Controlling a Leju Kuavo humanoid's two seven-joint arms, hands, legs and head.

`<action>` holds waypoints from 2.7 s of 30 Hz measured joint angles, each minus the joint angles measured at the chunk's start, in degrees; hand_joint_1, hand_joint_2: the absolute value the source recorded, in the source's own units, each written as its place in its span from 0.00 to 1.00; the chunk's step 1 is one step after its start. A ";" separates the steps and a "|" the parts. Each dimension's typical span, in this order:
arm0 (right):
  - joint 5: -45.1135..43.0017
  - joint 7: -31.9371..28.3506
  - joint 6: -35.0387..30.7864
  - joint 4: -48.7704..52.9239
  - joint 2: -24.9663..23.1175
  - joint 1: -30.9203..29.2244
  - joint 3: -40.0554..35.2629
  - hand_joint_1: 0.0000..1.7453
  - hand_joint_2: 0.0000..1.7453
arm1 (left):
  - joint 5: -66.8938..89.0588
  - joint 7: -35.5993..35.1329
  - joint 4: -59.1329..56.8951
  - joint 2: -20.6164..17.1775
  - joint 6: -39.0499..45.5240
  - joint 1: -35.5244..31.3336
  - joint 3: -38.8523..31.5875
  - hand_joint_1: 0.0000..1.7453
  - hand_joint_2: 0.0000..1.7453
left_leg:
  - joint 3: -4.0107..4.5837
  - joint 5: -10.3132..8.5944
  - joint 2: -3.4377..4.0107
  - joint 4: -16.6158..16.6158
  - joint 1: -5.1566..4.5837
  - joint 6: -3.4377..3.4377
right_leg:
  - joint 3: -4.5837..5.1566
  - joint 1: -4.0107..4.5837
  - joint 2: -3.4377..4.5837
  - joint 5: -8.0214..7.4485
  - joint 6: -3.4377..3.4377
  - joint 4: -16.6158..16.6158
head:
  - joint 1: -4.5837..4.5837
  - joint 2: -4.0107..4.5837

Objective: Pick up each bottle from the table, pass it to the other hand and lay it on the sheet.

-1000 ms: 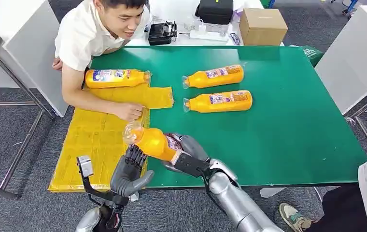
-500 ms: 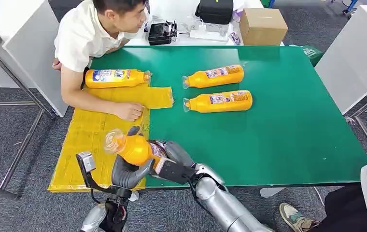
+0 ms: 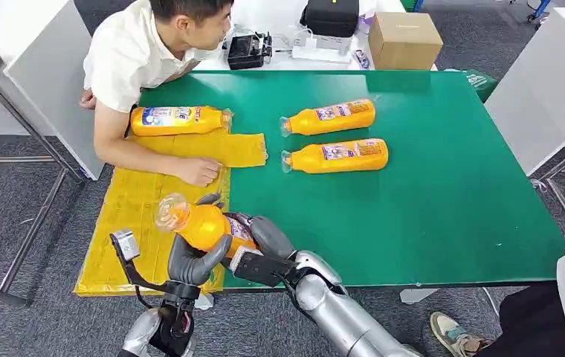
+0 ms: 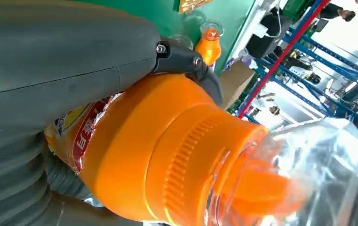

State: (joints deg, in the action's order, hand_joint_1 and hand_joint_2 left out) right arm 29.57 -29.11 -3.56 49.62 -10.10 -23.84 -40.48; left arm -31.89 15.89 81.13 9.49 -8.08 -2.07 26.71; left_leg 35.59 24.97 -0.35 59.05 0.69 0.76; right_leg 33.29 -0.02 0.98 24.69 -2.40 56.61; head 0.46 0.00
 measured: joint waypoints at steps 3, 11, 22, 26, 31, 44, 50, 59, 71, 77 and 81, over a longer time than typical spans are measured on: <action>-0.77 -0.28 0.11 -0.29 -0.15 -0.21 -0.31 1.00 1.00 | -0.28 -0.09 0.00 -0.24 -1.10 0.00 -0.24 1.00 1.00 | 0.01 0.00 0.00 0.00 0.00 0.00 | 0.00 0.00 0.00 0.00 0.00 0.00 | 0.00 0.00; -1.79 0.15 -1.14 -0.55 -0.53 -0.07 -0.39 0.00 0.00 | -0.44 -0.50 -0.02 -0.59 -1.95 -0.01 -0.63 1.00 1.00 | 0.01 0.00 0.00 0.00 -0.01 0.00 | 0.01 -0.01 0.00 0.00 0.00 0.00 | 0.02 0.00; 9.03 2.67 -16.75 1.66 -0.53 2.65 -0.74 0.00 0.00 | 8.84 0.79 2.47 -0.96 3.67 0.11 -0.92 1.00 1.00 | 0.03 0.00 0.00 0.00 0.00 0.00 | 0.03 -0.01 -0.01 0.00 0.00 0.00 | 0.00 0.00; 12.22 4.04 -20.46 2.78 0.39 4.19 -1.07 0.00 0.00 | 12.07 1.05 3.89 -1.92 5.35 0.06 -2.30 1.00 1.00 | 0.03 0.00 0.00 0.00 0.00 0.00 | 0.03 -0.01 -0.01 0.00 0.00 0.00 | 0.00 0.00; 14.40 4.96 -22.23 3.56 1.37 5.44 -1.07 0.00 0.00 | 15.73 1.31 4.92 -2.64 7.46 0.18 -4.02 1.00 1.00 | 0.03 0.00 0.01 0.00 0.00 0.00 | 0.02 -0.01 -0.02 0.00 0.00 0.00 | 0.02 0.00; 17.90 6.27 -23.39 8.41 2.80 10.76 -0.33 0.00 0.00 | 52.89 1.32 4.50 -3.17 30.94 -2.78 -10.71 1.00 1.00 | 0.06 -0.01 -0.06 0.00 0.00 0.01 | 0.07 -0.01 -0.04 0.01 0.01 0.00 | 0.00 0.00; 17.37 4.90 -22.42 9.29 2.25 10.88 0.18 0.00 0.00 | 82.01 -7.66 -4.38 -3.28 38.88 -8.51 -11.21 1.00 1.00 | 0.06 -0.07 -0.16 0.00 0.00 0.04 | 0.02 -0.01 -0.11 0.00 0.01 0.00 | 0.02 0.00; 16.39 3.26 -21.72 9.66 1.92 11.47 1.40 0.00 0.00 | 96.74 -12.63 -25.19 -4.33 35.21 -17.23 -12.35 1.00 1.00 | 0.08 -0.09 -0.09 0.00 0.00 0.01 | 0.07 -0.01 -0.09 -0.02 0.00 0.03 | 0.02 0.00; 15.34 1.29 -21.94 9.51 1.11 13.34 3.48 0.00 0.00 | 106.11 -19.82 -42.01 -3.74 27.11 -26.19 -12.17 0.00 1.00 | -0.03 -0.10 -0.23 0.00 0.00 0.00 | -0.07 -0.01 -0.23 0.00 0.01 0.03 | 0.00 0.00; 14.12 -0.57 -22.67 8.61 0.98 13.84 4.83 0.00 0.00 | 98.23 -13.93 -45.81 -3.28 16.84 -29.62 -12.83 0.00 1.00 | -0.27 -0.15 -0.45 -0.02 -0.01 0.03 | -0.42 -0.02 -0.41 0.04 0.02 0.03 | 0.00 0.00; 13.83 -0.92 -22.82 7.93 0.96 13.87 5.16 0.00 0.00 | 96.63 -13.09 -46.95 -2.69 15.17 -30.16 -13.38 0.00 1.00 | -0.31 -0.21 -0.54 -0.01 -0.05 0.10 | -0.48 -0.05 -0.51 0.03 0.01 0.03 | 0.02 0.00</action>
State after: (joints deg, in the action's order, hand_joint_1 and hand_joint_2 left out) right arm 43.41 -30.03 -26.38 57.55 -9.14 -9.97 -35.32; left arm 64.74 2.80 34.18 6.80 7.08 -32.24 13.33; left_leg 35.27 24.76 -0.90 59.04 0.63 0.86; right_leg 32.81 -0.07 0.47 24.72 -2.39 56.64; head 0.48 0.00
